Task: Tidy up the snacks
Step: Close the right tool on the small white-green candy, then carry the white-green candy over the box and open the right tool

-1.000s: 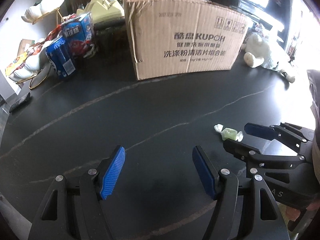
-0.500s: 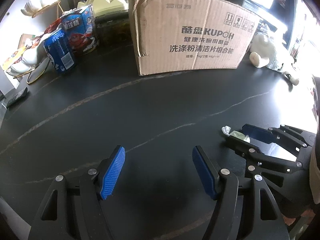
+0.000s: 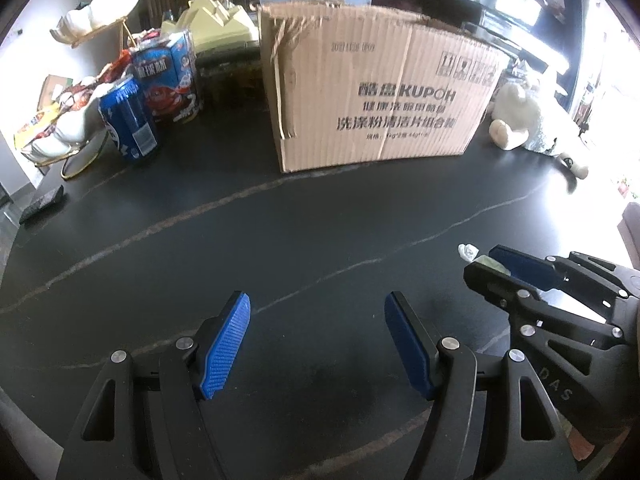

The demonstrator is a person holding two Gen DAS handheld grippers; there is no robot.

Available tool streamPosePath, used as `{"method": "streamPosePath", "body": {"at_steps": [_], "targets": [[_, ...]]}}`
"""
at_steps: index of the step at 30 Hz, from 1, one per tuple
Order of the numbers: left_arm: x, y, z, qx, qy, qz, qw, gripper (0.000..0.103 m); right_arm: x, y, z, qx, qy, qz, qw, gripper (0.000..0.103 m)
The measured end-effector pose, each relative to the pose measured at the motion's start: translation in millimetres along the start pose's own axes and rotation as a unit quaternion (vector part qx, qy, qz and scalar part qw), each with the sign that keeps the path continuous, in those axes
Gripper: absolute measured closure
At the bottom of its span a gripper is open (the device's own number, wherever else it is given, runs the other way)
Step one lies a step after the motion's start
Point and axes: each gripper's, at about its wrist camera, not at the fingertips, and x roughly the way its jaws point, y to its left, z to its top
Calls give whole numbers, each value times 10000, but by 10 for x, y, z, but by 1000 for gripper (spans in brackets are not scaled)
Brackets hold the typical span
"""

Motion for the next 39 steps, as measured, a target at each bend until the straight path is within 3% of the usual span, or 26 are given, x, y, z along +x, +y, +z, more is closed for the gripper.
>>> {"method": "streamPosePath", "body": {"at_steps": [15,30,39], "targets": [[-484,4,325,183,-683,9,9975,34,-461,-24,236,252,-688,25,9973,77],[-815,125,831,268,-1320,129,9908,31,-793,-7,802,235,-1399,-56,9899,77],[-904,208,1159,287,-1510,208,9879,31,-867,-5,1221,133,-1669,-182,9857,77]]}}
